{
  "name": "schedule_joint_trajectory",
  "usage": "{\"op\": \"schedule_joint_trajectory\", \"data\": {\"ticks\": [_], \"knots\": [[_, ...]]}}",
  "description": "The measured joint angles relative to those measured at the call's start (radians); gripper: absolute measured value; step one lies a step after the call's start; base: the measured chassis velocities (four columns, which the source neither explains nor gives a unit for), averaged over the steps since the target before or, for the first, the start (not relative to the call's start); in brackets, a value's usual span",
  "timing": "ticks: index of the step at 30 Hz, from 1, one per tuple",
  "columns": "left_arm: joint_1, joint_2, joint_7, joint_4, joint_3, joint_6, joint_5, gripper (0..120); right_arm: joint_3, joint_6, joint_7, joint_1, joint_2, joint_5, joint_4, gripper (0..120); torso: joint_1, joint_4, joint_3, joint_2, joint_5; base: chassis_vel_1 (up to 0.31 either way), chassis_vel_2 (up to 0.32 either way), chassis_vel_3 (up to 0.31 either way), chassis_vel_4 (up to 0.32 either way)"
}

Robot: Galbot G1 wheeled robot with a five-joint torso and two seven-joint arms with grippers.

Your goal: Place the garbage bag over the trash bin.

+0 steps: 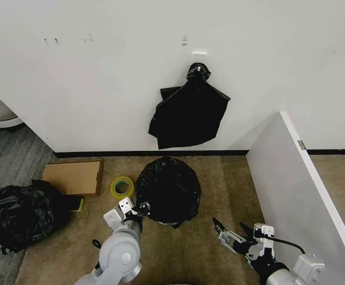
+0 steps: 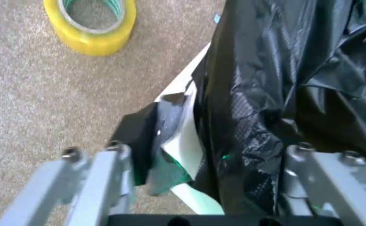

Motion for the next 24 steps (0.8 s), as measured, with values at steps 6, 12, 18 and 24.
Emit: {"op": "schedule_joint_trajectory", "data": {"ticks": [6, 12, 18, 24], "knots": [[0.012, 0.013, 0.022, -0.025, -0.011, 0.001, -0.003, 78, -0.003, -0.001, -0.001, 0.0, 0.0, 0.0, 0.0, 100, 0.0, 0.0, 0.0, 0.0, 0.0, 0.0, 0.0, 0.0, 0.0], [0.021, 0.018, 0.026, -0.048, -0.014, 0.009, -0.011, 98, -0.003, -0.002, -0.001, 0.0, -0.003, 0.002, -0.001, 100, 0.0, 0.0, 0.0, 0.0, 0.0, 0.0, 0.0, 0.0, 0.0], [0.03, 0.031, 0.036, -0.07, -0.014, 0.017, -0.009, 100, -0.002, -0.002, -0.001, -0.003, -0.005, 0.006, -0.001, 100, 0.0, 0.0, 0.0, 0.0, 0.0, 0.0, 0.0, 0.0, 0.0], [0.048, 0.055, 0.048, -0.113, -0.018, 0.022, 0.003, 100, -0.001, -0.002, -0.001, -0.002, -0.006, 0.009, -0.001, 100, 0.0, 0.0, 0.0, 0.0, 0.0, 0.0, 0.0, 0.0, 0.0]]}}
